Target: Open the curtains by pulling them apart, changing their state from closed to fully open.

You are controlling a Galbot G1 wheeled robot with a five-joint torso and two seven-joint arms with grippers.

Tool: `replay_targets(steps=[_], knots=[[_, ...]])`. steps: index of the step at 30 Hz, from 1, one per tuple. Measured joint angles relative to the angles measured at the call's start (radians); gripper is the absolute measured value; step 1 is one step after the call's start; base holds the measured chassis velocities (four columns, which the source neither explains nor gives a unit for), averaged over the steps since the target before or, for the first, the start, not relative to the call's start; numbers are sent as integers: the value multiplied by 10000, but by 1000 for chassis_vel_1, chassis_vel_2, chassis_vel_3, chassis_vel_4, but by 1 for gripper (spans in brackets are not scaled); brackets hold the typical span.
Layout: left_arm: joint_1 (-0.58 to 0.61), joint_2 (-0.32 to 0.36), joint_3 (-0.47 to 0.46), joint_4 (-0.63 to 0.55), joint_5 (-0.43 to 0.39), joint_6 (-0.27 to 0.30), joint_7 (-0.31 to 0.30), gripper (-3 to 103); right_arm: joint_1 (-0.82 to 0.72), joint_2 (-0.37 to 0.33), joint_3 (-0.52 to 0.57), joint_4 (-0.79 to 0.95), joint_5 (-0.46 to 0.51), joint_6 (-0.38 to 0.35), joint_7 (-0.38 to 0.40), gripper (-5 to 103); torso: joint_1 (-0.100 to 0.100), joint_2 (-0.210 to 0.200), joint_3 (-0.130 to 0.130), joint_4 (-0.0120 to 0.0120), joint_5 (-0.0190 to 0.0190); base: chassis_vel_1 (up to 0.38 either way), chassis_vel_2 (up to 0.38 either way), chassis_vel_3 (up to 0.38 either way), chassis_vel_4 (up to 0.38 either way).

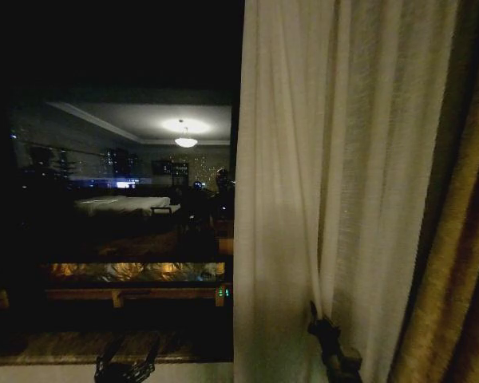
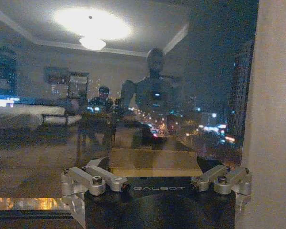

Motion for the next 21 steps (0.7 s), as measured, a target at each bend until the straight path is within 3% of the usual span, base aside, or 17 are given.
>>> replay_targets(steps=[10,21], knots=[[52,30,-28,-58,-4,-3,6,100,699,-1,1571,-1232,-10,383,163,0,0,0,0,-2,2,0,0,0,0],[68,24,-31,-83,-2,-11,10,100,1060,-2,2416,-2063,-332,558,640,0,0,0,0,-2,1,0,0,0,0]])
